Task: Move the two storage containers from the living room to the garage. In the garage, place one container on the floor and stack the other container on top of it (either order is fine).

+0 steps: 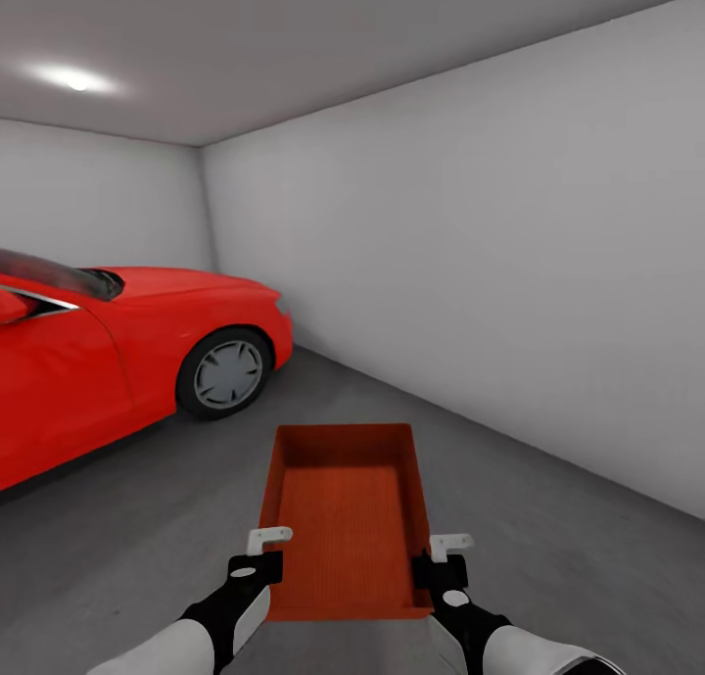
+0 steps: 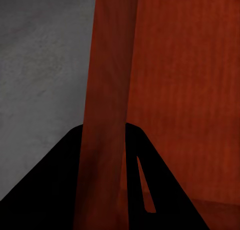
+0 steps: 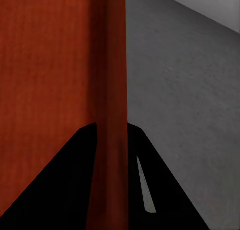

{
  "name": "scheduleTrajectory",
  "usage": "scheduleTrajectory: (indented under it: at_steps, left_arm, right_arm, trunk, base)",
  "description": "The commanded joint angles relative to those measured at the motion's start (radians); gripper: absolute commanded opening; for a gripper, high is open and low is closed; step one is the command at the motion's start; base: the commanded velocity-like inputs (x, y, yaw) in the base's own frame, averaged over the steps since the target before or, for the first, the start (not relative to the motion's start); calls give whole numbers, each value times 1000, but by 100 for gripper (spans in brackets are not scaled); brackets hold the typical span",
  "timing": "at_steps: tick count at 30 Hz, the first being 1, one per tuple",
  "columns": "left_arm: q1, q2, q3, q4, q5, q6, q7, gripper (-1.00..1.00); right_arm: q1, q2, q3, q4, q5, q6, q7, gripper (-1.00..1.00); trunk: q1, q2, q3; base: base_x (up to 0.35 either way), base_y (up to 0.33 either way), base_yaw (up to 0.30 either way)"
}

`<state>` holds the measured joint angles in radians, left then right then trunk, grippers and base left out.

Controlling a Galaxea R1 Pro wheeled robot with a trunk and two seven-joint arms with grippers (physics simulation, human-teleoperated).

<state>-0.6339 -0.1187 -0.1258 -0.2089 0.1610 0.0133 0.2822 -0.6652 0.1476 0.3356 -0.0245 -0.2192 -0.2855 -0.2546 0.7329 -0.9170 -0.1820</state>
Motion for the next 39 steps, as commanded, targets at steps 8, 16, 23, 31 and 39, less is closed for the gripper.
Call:
scheduleTrajectory:
  at_steps: [8, 16, 23, 31, 39]
  left_arm:
    - [-1, 68, 32, -3, 63, 2, 5, -100]
    - [-1, 68, 32, -3, 63, 2, 5, -100]
    - [-1, 68, 32, -3, 63, 2, 5, -100]
    - [-1, 68, 32, -3, 63, 2, 5, -100]
    - [-1, 68, 32, -3, 63, 2, 5, -100]
  right_arm:
    - [-1, -5, -59, -2, 0, -3, 2, -100]
    - [-1, -4, -59, -2, 0, -3, 2, -100]
    - [-1, -4, -59, -2, 0, -3, 2, -100]
    - [-1, -5, -59, -2, 0, -3, 2, -100]
    - [-1, -5, -59, -2, 0, -3, 3, -100]
  trunk:
    - [1, -1, -1]
    - [1, -1, -1]
    - [1, -1, -1]
    - [1, -1, -1]
    - [1, -1, -1]
  base:
    - [322, 158, -39]
    - [322, 158, -252]
    - [322, 158, -286]
    - [322, 164, -288]
    - [322, 175, -288]
